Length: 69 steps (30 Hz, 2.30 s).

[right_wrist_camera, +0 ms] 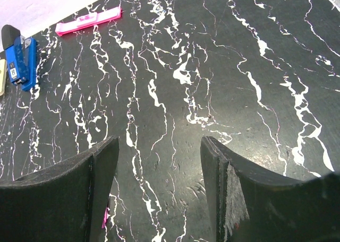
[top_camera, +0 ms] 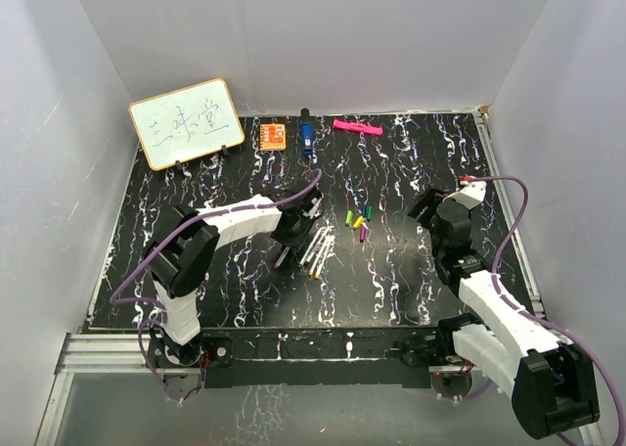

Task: Insert the pens into the pen caps

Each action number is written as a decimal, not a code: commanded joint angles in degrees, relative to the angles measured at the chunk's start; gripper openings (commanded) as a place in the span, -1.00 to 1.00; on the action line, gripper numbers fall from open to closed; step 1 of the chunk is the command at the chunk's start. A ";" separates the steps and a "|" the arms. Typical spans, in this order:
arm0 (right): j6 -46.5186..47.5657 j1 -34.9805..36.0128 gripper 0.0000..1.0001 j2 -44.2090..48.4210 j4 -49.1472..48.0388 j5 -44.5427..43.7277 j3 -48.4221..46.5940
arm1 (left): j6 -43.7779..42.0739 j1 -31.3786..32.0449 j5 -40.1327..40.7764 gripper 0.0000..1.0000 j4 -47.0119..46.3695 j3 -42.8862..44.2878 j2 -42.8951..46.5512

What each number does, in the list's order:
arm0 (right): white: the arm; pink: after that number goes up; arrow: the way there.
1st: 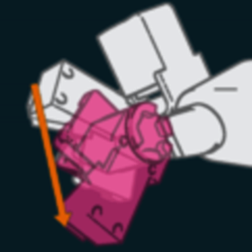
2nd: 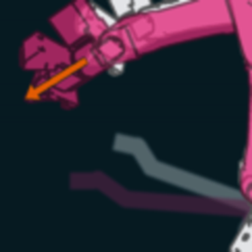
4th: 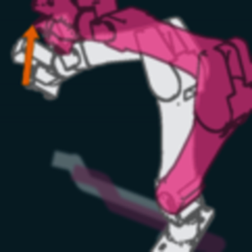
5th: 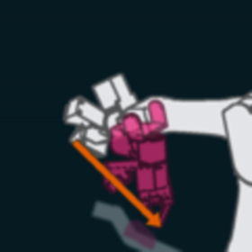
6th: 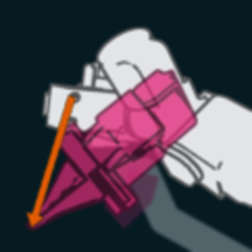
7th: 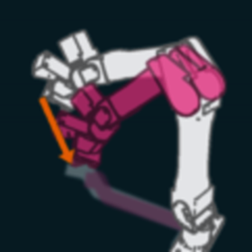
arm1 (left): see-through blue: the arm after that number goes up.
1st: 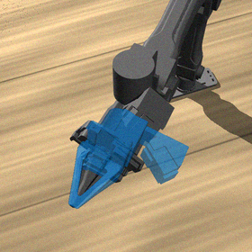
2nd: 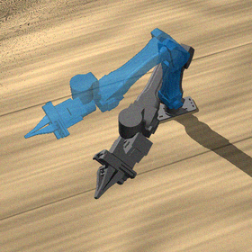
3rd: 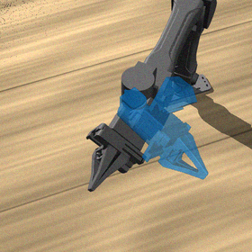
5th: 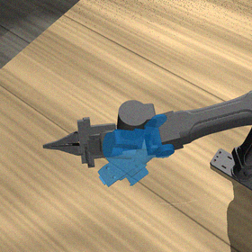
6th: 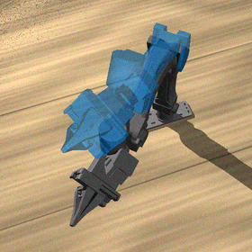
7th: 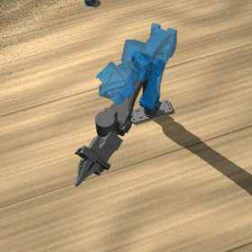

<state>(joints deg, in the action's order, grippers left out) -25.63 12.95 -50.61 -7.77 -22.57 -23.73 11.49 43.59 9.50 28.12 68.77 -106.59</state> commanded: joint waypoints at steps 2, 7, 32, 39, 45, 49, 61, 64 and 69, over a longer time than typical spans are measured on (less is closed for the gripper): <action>0.14 -0.34 0.24 1.04 -2.43 -1.06 0.25 | -0.58 -2.30 -4.65 -0.30 3.20 -2.77 -2.83; 0.05 -0.30 0.25 0.68 -2.50 -1.25 0.17 | -0.15 -3.50 -6.71 -0.32 2.83 -4.00 -1.58; -0.12 -0.30 0.28 1.06 -2.60 -2.30 0.35 | 0.85 -3.52 -9.36 -0.58 10.78 -4.64 -4.65; -0.21 -0.29 0.29 1.04 -2.69 -2.45 0.43 | 0.29 -3.43 -10.27 -0.63 13.26 -4.71 -4.64; -0.22 -0.31 0.29 0.96 -2.70 -2.57 0.37 | 0.06 -3.44 -10.82 -0.82 14.14 -5.72 -5.37; -0.12 -0.30 0.30 0.94 -2.78 -2.66 0.26 | -0.31 -3.43 -11.41 -0.97 14.20 -6.01 -6.13; -0.08 -0.29 0.50 -1.94 -0.81 -2.03 -0.98 | -0.94 -3.43 -11.01 -1.00 5.73 -4.86 -1.88; 0.47 -0.29 0.57 -2.78 -0.07 -1.61 -1.59 | -1.15 -3.43 -9.64 -1.00 4.88 -3.54 -0.27; 1.17 -0.30 0.76 -4.49 1.31 -0.41 -2.86 | -1.12 -3.45 -8.94 -1.00 4.60 -1.94 2.67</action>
<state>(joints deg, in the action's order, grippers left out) -25.54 12.95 -54.43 -6.57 -23.92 -23.57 10.24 39.81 1.67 28.58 67.51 -105.47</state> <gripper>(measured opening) 0.828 0.117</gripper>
